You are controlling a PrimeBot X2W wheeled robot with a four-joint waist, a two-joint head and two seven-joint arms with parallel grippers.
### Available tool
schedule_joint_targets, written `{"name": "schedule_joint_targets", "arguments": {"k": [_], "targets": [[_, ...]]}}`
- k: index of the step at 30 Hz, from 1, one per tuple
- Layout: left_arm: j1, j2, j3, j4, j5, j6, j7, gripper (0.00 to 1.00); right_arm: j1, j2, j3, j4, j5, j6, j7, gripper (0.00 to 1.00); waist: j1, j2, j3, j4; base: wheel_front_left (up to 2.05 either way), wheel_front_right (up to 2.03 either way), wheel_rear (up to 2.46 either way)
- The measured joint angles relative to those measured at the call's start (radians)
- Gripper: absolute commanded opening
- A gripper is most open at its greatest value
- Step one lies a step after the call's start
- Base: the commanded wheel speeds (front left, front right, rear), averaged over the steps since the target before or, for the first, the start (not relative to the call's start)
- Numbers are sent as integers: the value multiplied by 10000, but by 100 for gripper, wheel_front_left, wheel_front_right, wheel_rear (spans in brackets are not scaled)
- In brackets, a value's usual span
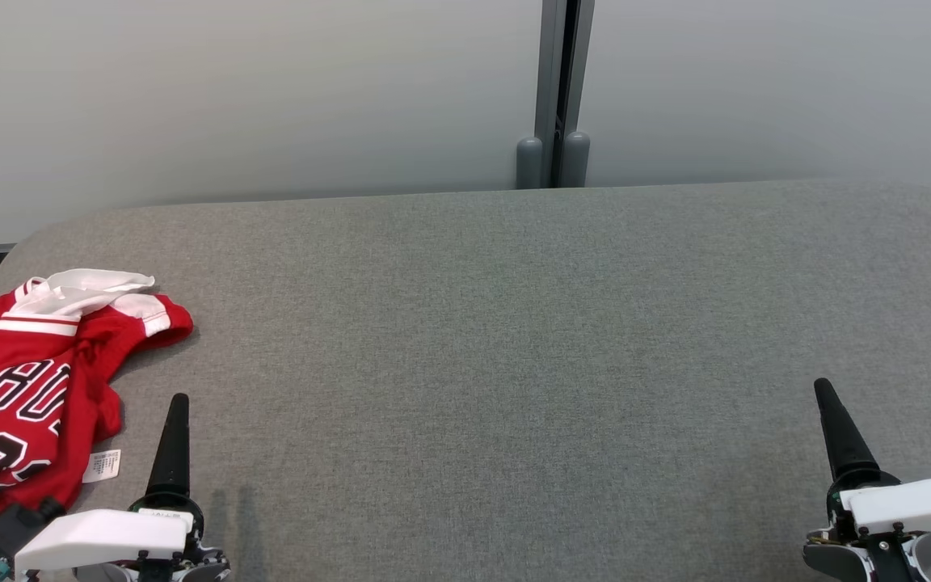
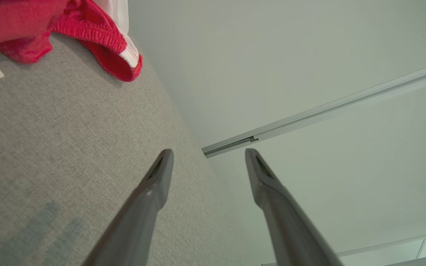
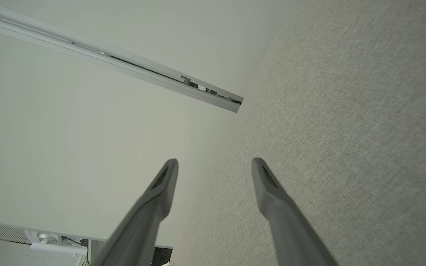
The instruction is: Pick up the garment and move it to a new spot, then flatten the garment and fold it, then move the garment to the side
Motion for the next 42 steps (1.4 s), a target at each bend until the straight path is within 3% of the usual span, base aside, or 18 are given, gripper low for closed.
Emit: {"name": "schedule_joint_targets", "arguments": {"k": [17, 42], "targets": [[-6, 155, -435, 336, 3149, 418, -658, 100, -40, 8, 205, 351, -2926, 0, -673, 100, 0, 0, 11, 70, 0, 0, 0], [-7, 418, -798, 619, 6232, 882, -1421, 100, -104, -2, 343, 788, -6086, 0, -1425, 100, 0, 0, 41, 132, 0, 0, 0]]}}
